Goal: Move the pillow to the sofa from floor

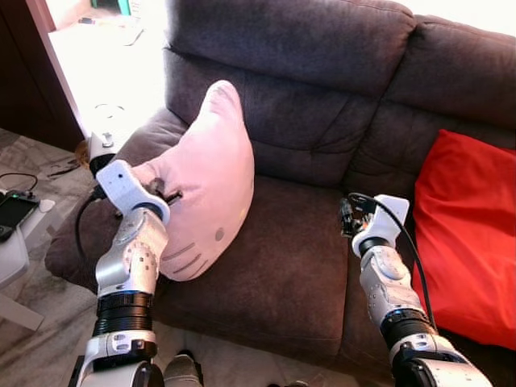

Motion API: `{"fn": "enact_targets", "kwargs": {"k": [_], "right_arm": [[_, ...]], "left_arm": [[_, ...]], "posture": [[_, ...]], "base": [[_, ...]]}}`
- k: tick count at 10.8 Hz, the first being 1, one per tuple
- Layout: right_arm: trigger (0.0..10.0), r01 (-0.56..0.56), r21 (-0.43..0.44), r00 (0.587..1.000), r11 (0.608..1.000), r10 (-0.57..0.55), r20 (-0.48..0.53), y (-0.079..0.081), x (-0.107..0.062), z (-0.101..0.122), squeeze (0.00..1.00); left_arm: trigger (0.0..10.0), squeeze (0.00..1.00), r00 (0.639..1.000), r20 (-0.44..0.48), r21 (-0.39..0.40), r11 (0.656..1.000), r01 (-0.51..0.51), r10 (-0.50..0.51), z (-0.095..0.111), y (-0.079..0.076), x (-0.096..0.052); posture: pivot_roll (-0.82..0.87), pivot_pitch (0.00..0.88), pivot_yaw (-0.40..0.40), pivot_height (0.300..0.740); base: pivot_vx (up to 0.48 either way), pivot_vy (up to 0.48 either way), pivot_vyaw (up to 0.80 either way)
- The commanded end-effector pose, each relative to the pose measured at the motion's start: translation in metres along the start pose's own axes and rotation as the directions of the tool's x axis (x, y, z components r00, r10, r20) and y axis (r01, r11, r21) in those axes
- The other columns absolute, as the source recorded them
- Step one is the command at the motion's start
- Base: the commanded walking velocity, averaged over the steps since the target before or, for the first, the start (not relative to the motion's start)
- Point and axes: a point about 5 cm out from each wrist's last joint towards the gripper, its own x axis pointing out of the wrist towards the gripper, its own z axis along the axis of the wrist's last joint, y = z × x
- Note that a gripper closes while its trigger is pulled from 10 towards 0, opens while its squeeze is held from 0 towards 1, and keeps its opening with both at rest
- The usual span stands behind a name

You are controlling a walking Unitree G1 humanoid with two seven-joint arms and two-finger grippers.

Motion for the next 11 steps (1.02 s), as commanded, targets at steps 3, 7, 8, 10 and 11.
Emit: {"fn": "enact_targets", "kwargs": {"k": [3,7,8,10,11], "right_arm": [[10.0,0.012,0.004,1.000,1.000,-0.012,0.003,-0.004,0.002,0.003,0.00],[10.0,0.004,0.003,1.000,1.000,-0.004,0.009,-0.002,0.003,0.007,0.00],[10.0,0.001,0.003,1.000,1.000,-0.001,0.009,-0.002,0.004,0.007,0.00],[10.0,-0.007,0.005,1.000,1.000,0.006,0.009,0.001,0.005,0.008,0.00],[10.0,-0.011,0.006,1.000,1.000,0.011,0.008,0.003,0.005,0.007,0.00]], "left_arm": [[10.0,1.00,0.997,0.013,0.019,0.997,-0.075,0.075,-0.003,0.005,-0.001],[10.0,1.00,0.991,0.127,0.113,0.992,-0.065,0.050,0.016,-0.004,-0.007],[10.0,1.00,0.988,0.152,0.143,0.988,-0.061,0.039,0.022,-0.007,-0.009],[10.0,1.00,0.979,0.199,0.232,0.969,-0.083,0.036,0.031,-0.012,-0.015],[10.0,1.00,0.979,0.201,0.244,0.966,-0.082,0.032,0.031,-0.017,-0.018]], "posture": [[0.16,0.079,-0.128,0.740],[0.16,0.069,-0.135,0.740],[0.16,0.062,-0.135,0.740],[0.16,0.045,-0.133,0.740],[0.17,0.033,-0.131,0.740]], "base": [[0.000,0.000,0.00],[0.000,0.000,0.00],[0.000,0.000,0.00],[0.000,0.000,0.00],[0.000,0.000,0.00]]}}
